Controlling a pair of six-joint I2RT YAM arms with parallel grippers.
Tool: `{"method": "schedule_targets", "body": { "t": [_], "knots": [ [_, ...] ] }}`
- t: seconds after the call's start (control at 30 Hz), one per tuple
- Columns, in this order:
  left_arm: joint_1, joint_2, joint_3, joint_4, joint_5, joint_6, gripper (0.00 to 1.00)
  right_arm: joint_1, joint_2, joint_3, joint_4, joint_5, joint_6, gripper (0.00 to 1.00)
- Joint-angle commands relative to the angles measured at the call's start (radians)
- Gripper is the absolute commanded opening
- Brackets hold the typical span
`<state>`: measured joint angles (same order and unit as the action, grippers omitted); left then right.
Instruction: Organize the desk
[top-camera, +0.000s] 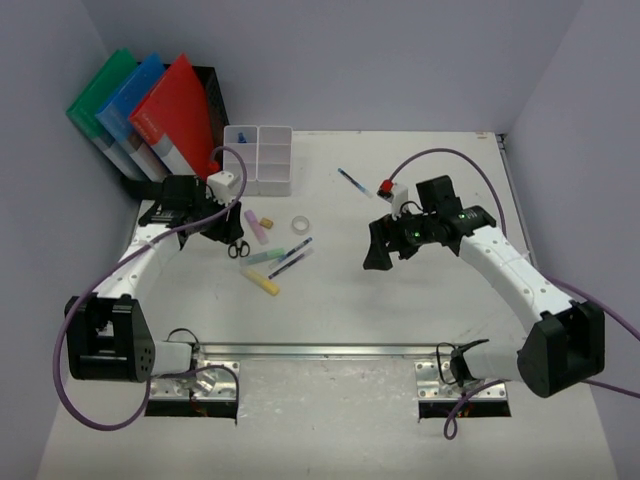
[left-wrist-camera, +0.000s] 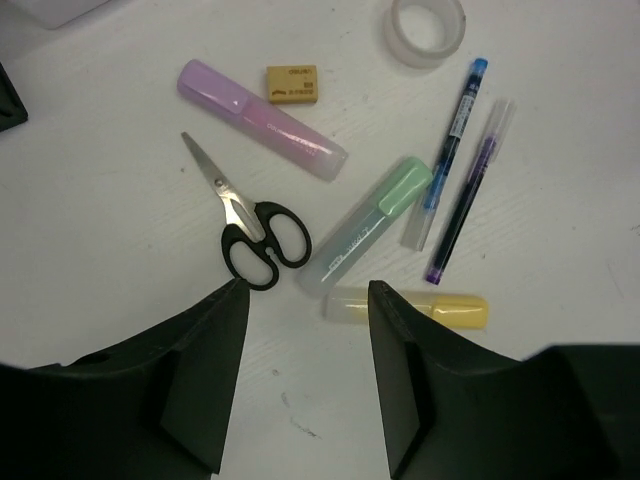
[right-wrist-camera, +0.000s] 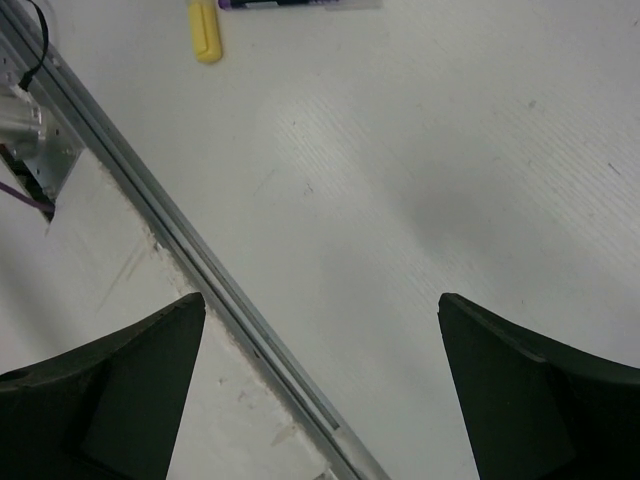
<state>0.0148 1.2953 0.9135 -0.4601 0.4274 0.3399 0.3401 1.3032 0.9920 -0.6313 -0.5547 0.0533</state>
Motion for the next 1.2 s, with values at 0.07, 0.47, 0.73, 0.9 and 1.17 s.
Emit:
{"method": "schedule_targets", "body": {
  "t": [0.07, 0.47, 0.73, 0.9, 1.17],
  "knots": [
    [-0.044, 0.043, 0.147, -0.129, 0.013, 0.055, 0.47, -0.003, -0.096, -0.095, -0.097, 0.121, -0.177, 0.99],
    [-0.343, 0.312, 0.414, -0.257, -0.137, 0.021, 0.43, -0.013, -0.03, -0.059, -0.093, 0.167, -0.23, 0.98],
    [-0.433, 0.567, 0.598, -0.375, -0.232, -0.018, 0.38, -0.135, 0.056, 0.001, -0.208, 0.101, -0.34, 0.98],
    [-0.498, 0.673, 0.651, -0.382, -0.268, -0.04, 0.37, -0.222, 0.082, -0.026, -0.22, 0.048, -0.351, 0.97],
    [-0.504, 0.753, 0.686, -0.353, -0.259, -0.071, 0.36, -0.239, 0.064, 0.018, -0.197, 0.052, -0.366, 0.97]
  ]
}}
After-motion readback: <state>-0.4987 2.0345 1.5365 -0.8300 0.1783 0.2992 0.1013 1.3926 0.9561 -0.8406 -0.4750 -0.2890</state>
